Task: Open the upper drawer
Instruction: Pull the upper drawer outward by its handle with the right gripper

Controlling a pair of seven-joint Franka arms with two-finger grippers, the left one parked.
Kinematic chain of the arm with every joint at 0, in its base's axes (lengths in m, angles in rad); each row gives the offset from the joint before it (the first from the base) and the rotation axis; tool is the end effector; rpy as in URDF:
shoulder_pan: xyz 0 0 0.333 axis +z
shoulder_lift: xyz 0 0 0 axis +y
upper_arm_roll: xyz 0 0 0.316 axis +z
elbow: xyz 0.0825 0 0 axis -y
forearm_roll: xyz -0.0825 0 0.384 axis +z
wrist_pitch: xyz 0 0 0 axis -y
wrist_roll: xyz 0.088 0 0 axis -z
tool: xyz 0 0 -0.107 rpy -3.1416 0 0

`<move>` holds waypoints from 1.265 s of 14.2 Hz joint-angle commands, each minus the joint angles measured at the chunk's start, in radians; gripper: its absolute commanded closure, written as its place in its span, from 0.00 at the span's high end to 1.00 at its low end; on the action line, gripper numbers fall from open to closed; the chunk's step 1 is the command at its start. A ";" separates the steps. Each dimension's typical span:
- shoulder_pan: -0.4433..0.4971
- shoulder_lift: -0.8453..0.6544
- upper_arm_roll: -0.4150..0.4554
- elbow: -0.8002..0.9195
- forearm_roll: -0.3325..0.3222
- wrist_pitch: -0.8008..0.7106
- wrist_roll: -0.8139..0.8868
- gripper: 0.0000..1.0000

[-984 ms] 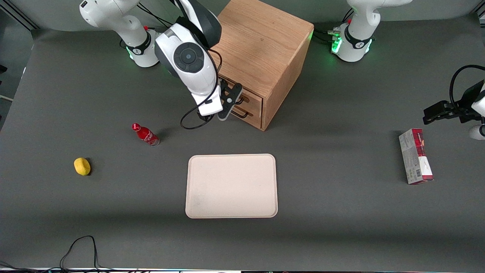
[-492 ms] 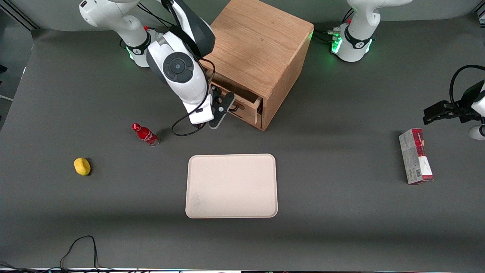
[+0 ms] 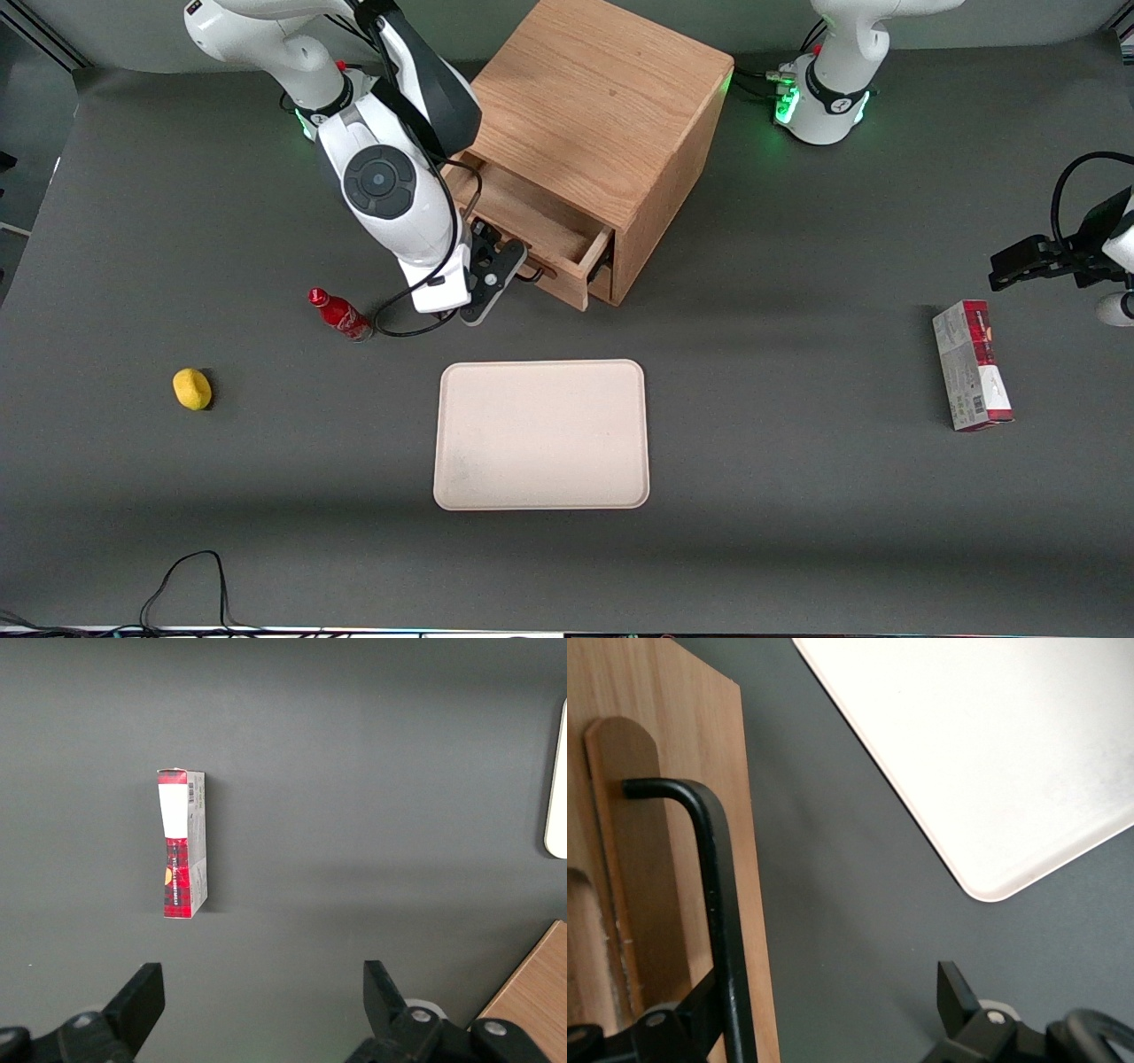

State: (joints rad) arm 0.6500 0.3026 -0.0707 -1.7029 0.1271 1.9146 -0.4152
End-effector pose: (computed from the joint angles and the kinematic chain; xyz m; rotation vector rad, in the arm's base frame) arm 0.5237 0.3577 0.4094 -2.7127 -1.3925 0.1485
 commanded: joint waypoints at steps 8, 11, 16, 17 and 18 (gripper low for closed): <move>-0.050 0.069 -0.003 0.089 -0.006 -0.011 -0.083 1.00; -0.069 0.082 -0.003 0.115 -0.006 -0.012 -0.076 1.00; -0.092 0.108 -0.020 0.144 -0.007 -0.012 -0.065 1.00; -0.093 0.119 -0.024 0.153 -0.006 -0.012 -0.065 1.00; -0.093 0.122 -0.024 0.161 -0.007 -0.012 -0.069 1.00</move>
State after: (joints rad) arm 0.5614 0.3892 -0.0878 -1.5958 0.1271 1.9139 -0.4772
